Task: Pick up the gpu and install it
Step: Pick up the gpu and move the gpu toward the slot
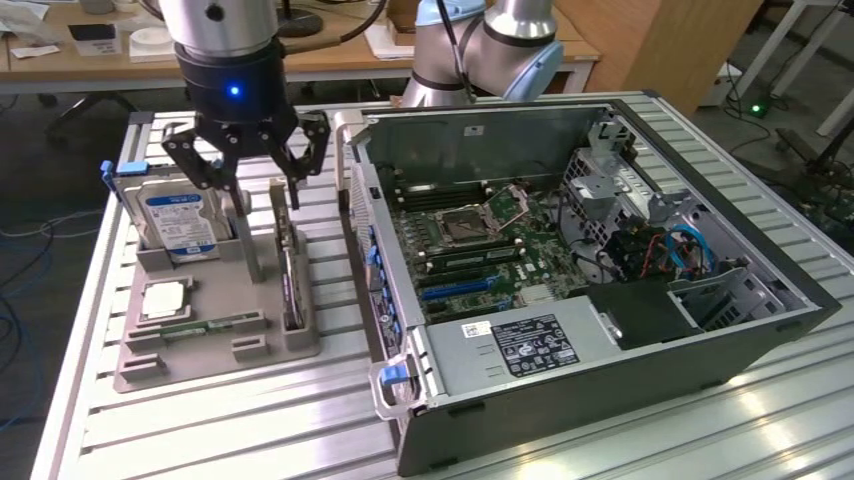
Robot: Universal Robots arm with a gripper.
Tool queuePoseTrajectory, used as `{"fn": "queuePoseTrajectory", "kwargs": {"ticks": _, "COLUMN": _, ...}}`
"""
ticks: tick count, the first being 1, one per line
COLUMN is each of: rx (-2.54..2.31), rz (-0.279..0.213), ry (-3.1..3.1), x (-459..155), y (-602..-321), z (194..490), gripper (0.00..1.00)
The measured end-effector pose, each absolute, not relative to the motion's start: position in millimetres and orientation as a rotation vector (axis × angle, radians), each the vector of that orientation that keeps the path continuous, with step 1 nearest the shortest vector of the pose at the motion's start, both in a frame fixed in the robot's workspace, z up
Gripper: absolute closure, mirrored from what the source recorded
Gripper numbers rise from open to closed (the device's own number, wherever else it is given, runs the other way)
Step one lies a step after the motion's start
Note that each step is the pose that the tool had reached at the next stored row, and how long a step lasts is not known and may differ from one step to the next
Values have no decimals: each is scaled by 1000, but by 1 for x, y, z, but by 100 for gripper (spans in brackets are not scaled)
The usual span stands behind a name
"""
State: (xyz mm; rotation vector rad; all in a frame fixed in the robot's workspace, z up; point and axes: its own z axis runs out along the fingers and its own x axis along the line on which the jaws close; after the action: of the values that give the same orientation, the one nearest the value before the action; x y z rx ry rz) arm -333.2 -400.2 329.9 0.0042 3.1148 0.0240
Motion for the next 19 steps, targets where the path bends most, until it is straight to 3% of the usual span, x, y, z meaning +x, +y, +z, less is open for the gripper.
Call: {"fn": "queuePoseTrajectory", "kwargs": {"ticks": 19, "rx": 2, "rz": 20, "ry": 3111, "x": -333, "y": -405, "z": 322, "gripper": 41}}
